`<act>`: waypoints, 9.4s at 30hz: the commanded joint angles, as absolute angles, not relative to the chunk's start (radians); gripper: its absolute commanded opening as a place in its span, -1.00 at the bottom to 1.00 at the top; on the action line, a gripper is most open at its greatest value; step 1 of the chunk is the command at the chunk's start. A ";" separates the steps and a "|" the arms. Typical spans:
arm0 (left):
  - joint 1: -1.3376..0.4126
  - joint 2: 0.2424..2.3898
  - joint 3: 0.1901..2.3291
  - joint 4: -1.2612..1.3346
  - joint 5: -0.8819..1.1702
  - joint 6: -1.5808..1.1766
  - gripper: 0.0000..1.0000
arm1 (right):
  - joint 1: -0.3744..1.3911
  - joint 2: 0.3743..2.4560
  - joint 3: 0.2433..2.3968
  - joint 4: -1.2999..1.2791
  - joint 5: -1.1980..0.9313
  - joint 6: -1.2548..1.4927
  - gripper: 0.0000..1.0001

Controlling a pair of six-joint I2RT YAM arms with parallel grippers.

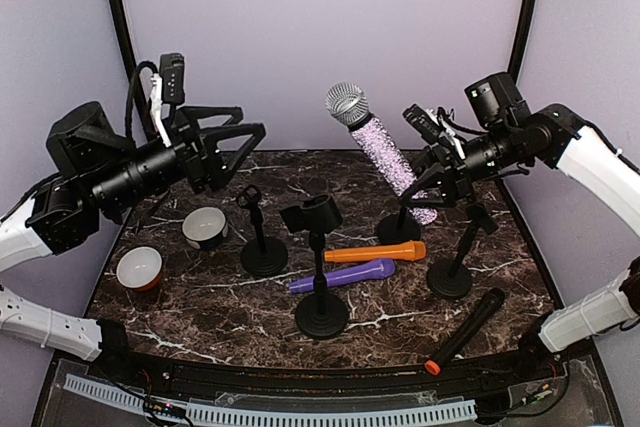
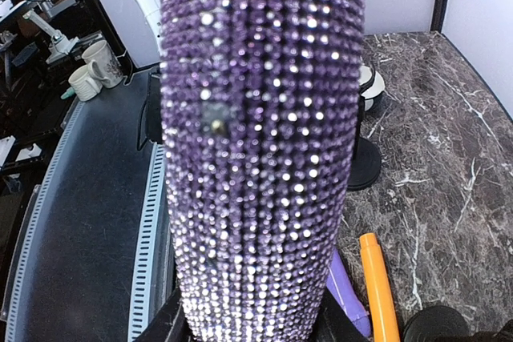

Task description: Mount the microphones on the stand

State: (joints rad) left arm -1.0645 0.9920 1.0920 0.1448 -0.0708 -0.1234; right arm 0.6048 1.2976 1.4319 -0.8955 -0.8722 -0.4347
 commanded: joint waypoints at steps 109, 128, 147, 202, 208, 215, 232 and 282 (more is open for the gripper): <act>-0.784 1.081 0.962 0.136 0.657 0.126 0.98 | 0.586 1.326 1.410 -0.943 -0.882 -0.544 -1.00; -0.669 1.334 0.955 0.491 1.043 -0.035 0.80 | 0.585 1.346 1.403 -0.925 -0.909 -0.530 -1.00; -0.708 1.353 0.800 0.775 0.958 -0.158 0.70 | 0.586 1.373 1.413 -0.919 -0.927 -0.524 -1.00; -0.836 1.400 0.780 0.877 0.724 -0.247 -1.00 | 0.766 1.350 1.305 -0.677 -0.805 -0.302 -1.00; -0.841 1.413 0.782 0.894 0.716 -0.254 -1.00 | 0.780 1.359 1.277 -0.635 -0.797 -0.274 -1.00; -0.844 1.420 0.776 0.911 0.719 -0.265 -0.89 | 0.786 1.380 1.291 -0.619 -0.805 -0.259 -1.00; -0.845 1.352 0.761 0.836 0.673 -0.230 0.37 | 0.787 1.375 1.282 -0.611 -0.817 -0.256 -1.00; -0.845 0.717 0.769 -0.049 0.036 -0.092 0.98 | 0.605 1.954 2.035 -0.188 -0.512 -0.107 -1.00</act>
